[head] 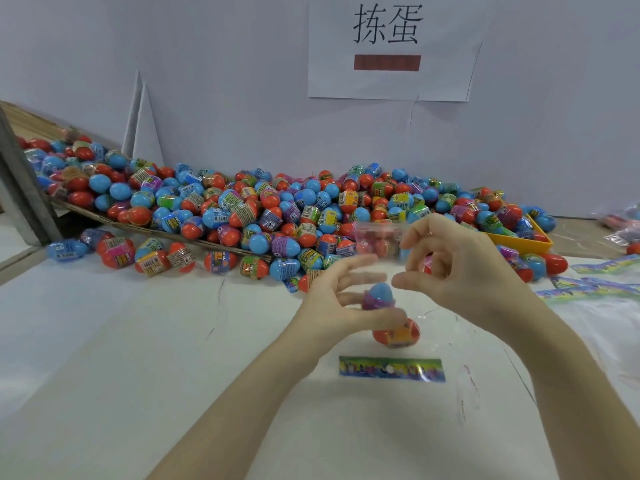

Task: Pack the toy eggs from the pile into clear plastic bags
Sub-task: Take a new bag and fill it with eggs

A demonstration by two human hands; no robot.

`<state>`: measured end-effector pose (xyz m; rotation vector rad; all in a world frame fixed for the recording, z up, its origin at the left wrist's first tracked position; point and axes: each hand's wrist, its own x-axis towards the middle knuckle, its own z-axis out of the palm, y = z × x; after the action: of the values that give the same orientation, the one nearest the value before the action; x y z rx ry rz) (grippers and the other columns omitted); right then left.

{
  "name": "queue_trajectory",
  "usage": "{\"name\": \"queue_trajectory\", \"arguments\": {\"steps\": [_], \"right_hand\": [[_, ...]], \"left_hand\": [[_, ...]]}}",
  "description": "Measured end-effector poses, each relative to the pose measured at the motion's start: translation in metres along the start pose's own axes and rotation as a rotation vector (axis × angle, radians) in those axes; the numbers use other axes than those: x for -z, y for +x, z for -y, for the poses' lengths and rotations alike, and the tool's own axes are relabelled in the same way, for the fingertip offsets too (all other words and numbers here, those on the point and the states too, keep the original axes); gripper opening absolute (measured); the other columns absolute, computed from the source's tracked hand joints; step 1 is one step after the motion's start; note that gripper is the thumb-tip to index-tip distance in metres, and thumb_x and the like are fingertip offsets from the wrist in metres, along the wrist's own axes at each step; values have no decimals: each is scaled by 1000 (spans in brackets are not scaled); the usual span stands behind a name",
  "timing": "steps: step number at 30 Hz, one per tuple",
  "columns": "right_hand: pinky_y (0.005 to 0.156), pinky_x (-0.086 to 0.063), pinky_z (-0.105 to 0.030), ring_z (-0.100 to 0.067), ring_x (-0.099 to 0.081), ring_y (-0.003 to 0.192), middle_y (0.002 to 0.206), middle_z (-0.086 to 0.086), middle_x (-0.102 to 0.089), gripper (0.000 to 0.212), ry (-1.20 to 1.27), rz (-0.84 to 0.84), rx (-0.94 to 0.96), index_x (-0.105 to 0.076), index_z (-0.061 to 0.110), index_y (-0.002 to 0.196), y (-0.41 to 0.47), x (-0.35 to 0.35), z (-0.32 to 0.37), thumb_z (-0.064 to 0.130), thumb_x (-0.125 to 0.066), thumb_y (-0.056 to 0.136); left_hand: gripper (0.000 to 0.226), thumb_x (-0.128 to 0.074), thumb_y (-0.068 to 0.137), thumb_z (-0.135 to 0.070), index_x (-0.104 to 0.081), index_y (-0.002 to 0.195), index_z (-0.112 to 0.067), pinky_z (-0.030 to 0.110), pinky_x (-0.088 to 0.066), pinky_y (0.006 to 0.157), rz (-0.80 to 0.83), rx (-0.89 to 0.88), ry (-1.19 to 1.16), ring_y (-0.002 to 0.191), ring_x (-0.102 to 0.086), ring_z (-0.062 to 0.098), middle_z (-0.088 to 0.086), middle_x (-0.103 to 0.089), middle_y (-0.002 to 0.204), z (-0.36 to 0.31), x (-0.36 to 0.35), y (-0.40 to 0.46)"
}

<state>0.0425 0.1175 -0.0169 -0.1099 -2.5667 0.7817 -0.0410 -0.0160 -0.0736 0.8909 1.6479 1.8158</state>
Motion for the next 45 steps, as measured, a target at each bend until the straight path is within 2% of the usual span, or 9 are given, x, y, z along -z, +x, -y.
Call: {"name": "queue_trajectory", "arguments": {"steps": [6, 9, 11, 15, 24, 29, 34, 38, 45], "right_hand": [[45, -39, -10, -2, -46, 41, 63, 10, -62, 37, 83, -13, -7, -46, 30, 78, 0, -1, -2, 14, -78, 68], [46, -42, -14, -3, -53, 47, 61, 15, -61, 38, 14, 1, -74, -45, 31, 81, -2, 2, 0, 51, -69, 60], [52, -49, -26, -5, -55, 54, 63, 19, -59, 64, -164, 15, -101, -44, 28, 86, -4, 4, 2, 76, -45, 43], [56, -50, -27, -3, -54, 59, 72, 17, -62, 78, -480, 49, -121, -41, 30, 95, -4, 4, 5, 85, -27, 42], [76, -50, -23, -6, -46, 94, 108, 15, -50, 65, -444, 410, -291, -51, 32, 122, -1, 4, -1, 51, -74, 64], [79, -45, -23, -8, -44, 95, 104, 12, -45, 48, -410, 385, -264, -52, 32, 112, 2, 3, -8, 26, -77, 72], [59, -41, -13, 5, -54, 74, 83, 23, -55, 36, -235, 353, -191, -48, 38, 80, 1, 4, -10, 24, -79, 69], [47, -37, -4, 21, -48, 57, 78, 19, -60, 30, -101, 279, -106, -55, 37, 78, 0, 5, -5, 16, -76, 72], [57, -50, -21, -5, -55, 57, 80, 23, -66, 30, -33, 325, -119, -62, 35, 79, -3, 6, -7, 5, -66, 81]], "left_hand": [[33, -78, 71, -10, -65, 99, -21, 25, -52, 76, 74, 150, 146, 77, -65, 11, 0, -70, 91, 6, -4, 1], [39, -79, 69, -7, -62, 103, -16, 17, -52, 67, 41, 106, 121, 72, -66, 4, -6, -69, 86, 7, -2, 2], [39, -78, 70, -5, -61, 104, -16, 11, -49, 60, 40, 83, 112, 68, -64, -1, -9, -67, 82, 7, -4, 2], [35, -78, 70, -3, -61, 94, -23, 11, -49, 59, -5, 9, 106, 67, -63, -4, -12, -66, 79, 10, -7, 2], [42, -80, 66, -4, -57, 89, -29, 24, -56, 71, -94, -107, 175, 72, -66, 4, -7, -69, 77, 14, -9, 1], [45, -81, 66, -6, -56, 92, -34, 22, -57, 68, -74, -82, 175, 76, -69, 9, -8, -69, 87, 14, -8, 1], [51, -83, 64, -7, -56, 98, -34, 17, -54, 62, 22, -21, 162, 75, -69, 5, -6, -66, 95, 11, -9, -2], [43, -80, 69, -14, -57, 98, -37, 19, -55, 68, 45, -4, 142, 79, -67, 5, -2, -67, 97, 6, -7, -3], [34, -76, 74, -14, -63, 103, -27, 39, -50, 89, 123, 84, 98, 94, -65, 23, 12, -68, 107, -3, -2, -3]]}}
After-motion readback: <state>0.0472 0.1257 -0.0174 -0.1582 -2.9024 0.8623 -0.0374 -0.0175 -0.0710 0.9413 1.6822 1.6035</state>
